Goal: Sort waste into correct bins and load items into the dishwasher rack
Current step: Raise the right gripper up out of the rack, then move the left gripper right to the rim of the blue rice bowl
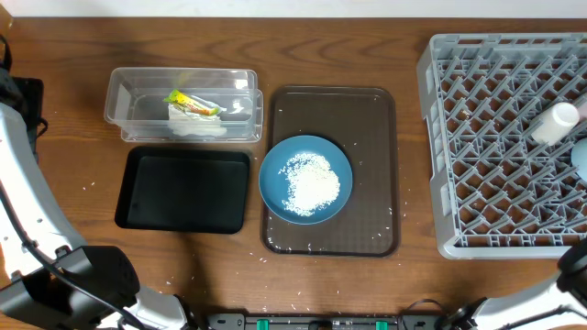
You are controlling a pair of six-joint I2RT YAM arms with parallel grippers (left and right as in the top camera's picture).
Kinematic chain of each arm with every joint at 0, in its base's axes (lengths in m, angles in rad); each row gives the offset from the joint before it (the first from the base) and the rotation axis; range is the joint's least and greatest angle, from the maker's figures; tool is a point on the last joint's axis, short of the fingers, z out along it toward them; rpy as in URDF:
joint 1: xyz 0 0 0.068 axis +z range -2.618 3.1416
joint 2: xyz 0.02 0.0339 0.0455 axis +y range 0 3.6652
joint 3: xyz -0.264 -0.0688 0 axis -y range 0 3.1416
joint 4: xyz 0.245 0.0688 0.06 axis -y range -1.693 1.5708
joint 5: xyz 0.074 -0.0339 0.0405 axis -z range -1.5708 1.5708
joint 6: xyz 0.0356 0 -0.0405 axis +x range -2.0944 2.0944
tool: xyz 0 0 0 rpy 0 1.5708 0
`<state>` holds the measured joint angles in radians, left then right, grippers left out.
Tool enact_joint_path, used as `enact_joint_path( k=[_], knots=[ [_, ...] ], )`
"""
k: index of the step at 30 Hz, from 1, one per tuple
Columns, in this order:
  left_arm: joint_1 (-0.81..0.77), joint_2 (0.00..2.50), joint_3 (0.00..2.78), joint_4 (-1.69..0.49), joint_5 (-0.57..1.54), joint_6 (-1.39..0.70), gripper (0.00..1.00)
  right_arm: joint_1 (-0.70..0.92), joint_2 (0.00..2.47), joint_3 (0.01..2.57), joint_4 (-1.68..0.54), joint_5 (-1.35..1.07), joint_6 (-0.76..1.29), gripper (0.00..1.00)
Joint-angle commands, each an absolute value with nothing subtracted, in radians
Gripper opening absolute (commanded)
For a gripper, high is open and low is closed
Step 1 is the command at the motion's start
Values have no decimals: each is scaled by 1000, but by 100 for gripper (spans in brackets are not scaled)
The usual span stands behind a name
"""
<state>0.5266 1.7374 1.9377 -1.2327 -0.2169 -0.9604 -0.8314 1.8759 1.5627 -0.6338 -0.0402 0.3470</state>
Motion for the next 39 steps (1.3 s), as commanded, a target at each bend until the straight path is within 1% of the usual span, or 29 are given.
enact_joint_path(
  k=[1, 2, 3, 4, 5, 6, 12, 16, 18, 19, 20, 21, 22, 25, 28, 30, 33, 37, 38, 39],
  knots=[
    [529, 1744, 1937, -1238, -237, -947, 92, -830, 1711, 1583, -609, -236, 366, 16],
    [529, 1744, 1937, -1238, -236, -947, 92, -830, 1682, 1583, -598, -285, 367, 30],
    [529, 1744, 1937, -1238, -237, -947, 92, -830, 1657, 1583, -588, -331, 367, 54],
    [529, 1744, 1937, -1238, -237, -947, 92, -828, 1629, 1583, -577, -390, 367, 76],
    [529, 1744, 1937, -1238, -237, -947, 92, -826, 1610, 1583, -569, -438, 370, 93],
    [529, 1744, 1937, -1238, -237, -947, 92, -822, 1593, 1583, -565, -487, 371, 99],
    [529, 1744, 1937, -1238, -237, -947, 92, -735, 1551, 1583, -564, -793, 426, 99],
    [529, 1744, 1937, -1238, -237, -947, 92, -614, 1554, 1577, -579, -842, 428, 99],
    [529, 1744, 1937, -1238, -237, -947, 92, -536, 1557, 1572, -579, -835, 362, 99],
    [529, 1744, 1937, -1238, -237, -947, 92, -492, 1560, 1572, -579, -826, 277, 99],
    [529, 1744, 1937, -1238, -237, -947, 92, -452, 1560, 1572, -587, -794, 213, 99],
    [529, 1744, 1937, -1238, -237, -947, 92, -392, 1560, 1572, -612, -687, 179, 99],
    [529, 1744, 1937, -1238, -237, -947, 92, -358, 1560, 1572, -628, -605, 184, 99],
    [529, 1744, 1937, -1238, -237, -947, 92, -223, 1561, 1573, -697, -220, 265, 99],
    [529, 1744, 1937, -1238, -237, -947, 92, -139, 1565, 1583, -754, -35, 252, 99],
    [529, 1744, 1937, -1238, -237, -947, 92, -115, 1576, 1615, -822, 31, 248, 99],
    [529, 1744, 1937, -1238, -237, -947, 92, -121, 1603, 1673, -891, 103, 242, 99],
    [529, 1744, 1937, -1238, -237, -947, 92, -165, 1609, 1681, -832, 183, 242, 99],
    [529, 1744, 1937, -1238, -237, -947, 92, -174, 1609, 1681, -815, 194, 242, 98],
    [529, 1744, 1937, -1238, -237, -947, 92, -183, 1609, 1681, -802, 209, 242, 99]
  ],
)
